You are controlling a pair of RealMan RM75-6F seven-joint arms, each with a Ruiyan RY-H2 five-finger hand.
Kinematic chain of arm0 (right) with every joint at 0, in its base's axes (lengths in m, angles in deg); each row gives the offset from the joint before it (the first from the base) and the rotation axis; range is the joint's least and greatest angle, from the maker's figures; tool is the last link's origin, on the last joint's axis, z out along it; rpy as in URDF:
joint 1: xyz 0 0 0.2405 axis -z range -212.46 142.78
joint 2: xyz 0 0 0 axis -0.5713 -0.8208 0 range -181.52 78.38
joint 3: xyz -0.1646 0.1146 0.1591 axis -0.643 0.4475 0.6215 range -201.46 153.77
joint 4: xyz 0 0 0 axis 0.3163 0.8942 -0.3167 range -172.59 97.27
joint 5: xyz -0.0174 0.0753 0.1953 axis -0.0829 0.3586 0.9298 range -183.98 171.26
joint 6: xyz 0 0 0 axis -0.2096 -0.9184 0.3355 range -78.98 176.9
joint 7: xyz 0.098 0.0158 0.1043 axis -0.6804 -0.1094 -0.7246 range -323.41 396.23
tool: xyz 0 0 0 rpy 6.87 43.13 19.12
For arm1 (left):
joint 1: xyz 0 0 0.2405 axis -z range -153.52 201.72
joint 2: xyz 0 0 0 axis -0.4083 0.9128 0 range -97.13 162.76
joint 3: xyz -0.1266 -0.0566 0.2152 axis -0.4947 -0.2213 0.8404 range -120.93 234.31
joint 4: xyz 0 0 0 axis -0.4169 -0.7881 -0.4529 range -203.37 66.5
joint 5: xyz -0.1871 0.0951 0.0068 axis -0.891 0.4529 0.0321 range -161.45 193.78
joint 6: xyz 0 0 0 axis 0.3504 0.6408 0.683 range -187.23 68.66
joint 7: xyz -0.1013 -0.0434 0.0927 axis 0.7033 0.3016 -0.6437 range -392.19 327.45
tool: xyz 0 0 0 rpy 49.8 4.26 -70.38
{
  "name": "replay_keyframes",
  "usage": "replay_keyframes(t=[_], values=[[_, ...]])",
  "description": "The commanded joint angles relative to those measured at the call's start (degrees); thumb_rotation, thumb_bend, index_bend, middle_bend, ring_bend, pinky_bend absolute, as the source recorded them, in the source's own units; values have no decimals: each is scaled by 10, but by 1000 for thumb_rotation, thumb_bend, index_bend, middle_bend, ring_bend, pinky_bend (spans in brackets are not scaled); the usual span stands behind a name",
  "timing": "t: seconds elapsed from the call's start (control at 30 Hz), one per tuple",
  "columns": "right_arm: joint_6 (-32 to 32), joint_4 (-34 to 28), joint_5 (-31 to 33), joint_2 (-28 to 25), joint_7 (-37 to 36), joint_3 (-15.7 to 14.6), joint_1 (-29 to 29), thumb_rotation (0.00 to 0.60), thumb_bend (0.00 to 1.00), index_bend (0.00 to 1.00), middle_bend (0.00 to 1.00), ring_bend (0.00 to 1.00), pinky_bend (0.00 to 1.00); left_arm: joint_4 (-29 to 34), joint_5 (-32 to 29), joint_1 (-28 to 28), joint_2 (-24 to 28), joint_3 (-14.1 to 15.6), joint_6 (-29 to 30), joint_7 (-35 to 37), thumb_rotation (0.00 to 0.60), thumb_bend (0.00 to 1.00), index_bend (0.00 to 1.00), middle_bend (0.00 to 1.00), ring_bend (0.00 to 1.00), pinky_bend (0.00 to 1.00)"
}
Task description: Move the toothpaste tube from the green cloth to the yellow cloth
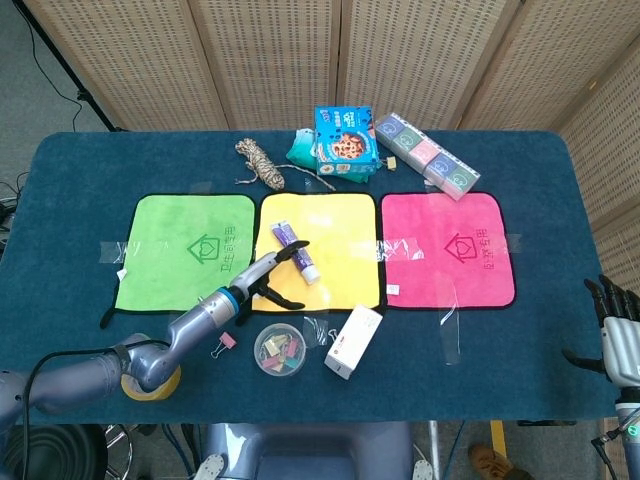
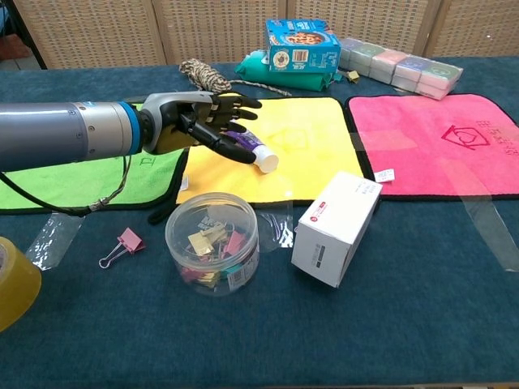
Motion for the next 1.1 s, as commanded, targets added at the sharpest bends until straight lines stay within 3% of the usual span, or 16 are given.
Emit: replay_keyframes(t=[0.03,0.27,0.43,0.63,0.87,1.1], values=[[-2,-2,-2,-1,0,-1,1,600,0,0,0,0,0,31,11,-13,25,1,17,-6,600,0,0,0,0,0],[-7,-4,-6,-2,-4,0,2,600,0,0,0,0,0,107,54,-62,128,24,77,-29,600,0,0,0,0,0],[-9,-3,-8,-2,-5,0,2,600,0,0,0,0,0,141,70,-115,207,53,147,-118,600,0,0,0,0,0],[-15,-7,-16,-2,-7,-1,3,600,0,0,0,0,0,176,59,-203,289,94,251,-274,600,0,0,0,0,0],[-20,-11,-26,-1,-3,-5,3,600,0,0,0,0,0,207,34,-286,326,127,338,-383,600,0,0,0,0,0],[-35,2,-26,7,21,-3,6,600,0,0,0,0,0,196,17,-365,291,131,460,-487,600,0,0,0,0,0]])
